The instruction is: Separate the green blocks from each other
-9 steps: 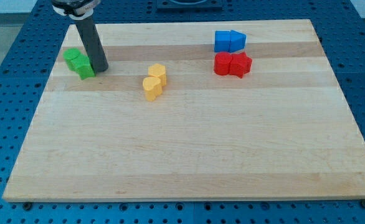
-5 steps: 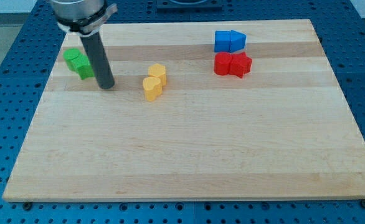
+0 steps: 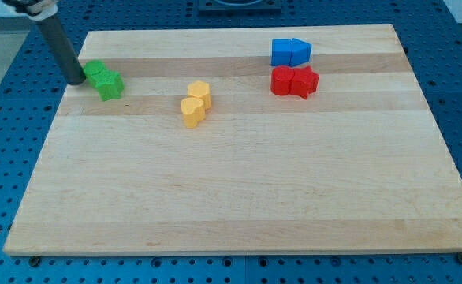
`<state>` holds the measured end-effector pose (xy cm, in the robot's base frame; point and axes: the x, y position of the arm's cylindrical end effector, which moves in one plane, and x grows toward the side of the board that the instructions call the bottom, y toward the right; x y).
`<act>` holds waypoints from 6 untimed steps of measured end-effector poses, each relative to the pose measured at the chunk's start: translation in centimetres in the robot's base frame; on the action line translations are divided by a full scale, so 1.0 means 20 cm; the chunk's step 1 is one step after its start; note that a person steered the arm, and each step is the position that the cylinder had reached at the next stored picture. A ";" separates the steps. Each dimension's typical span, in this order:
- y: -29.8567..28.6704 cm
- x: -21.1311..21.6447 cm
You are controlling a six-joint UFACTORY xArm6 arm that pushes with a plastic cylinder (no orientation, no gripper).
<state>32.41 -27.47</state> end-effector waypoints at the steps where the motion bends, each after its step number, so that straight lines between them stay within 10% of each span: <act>1: 0.24 -0.01; 4: 0.44 -0.10; 6: 0.34 0.26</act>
<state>37.55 -20.57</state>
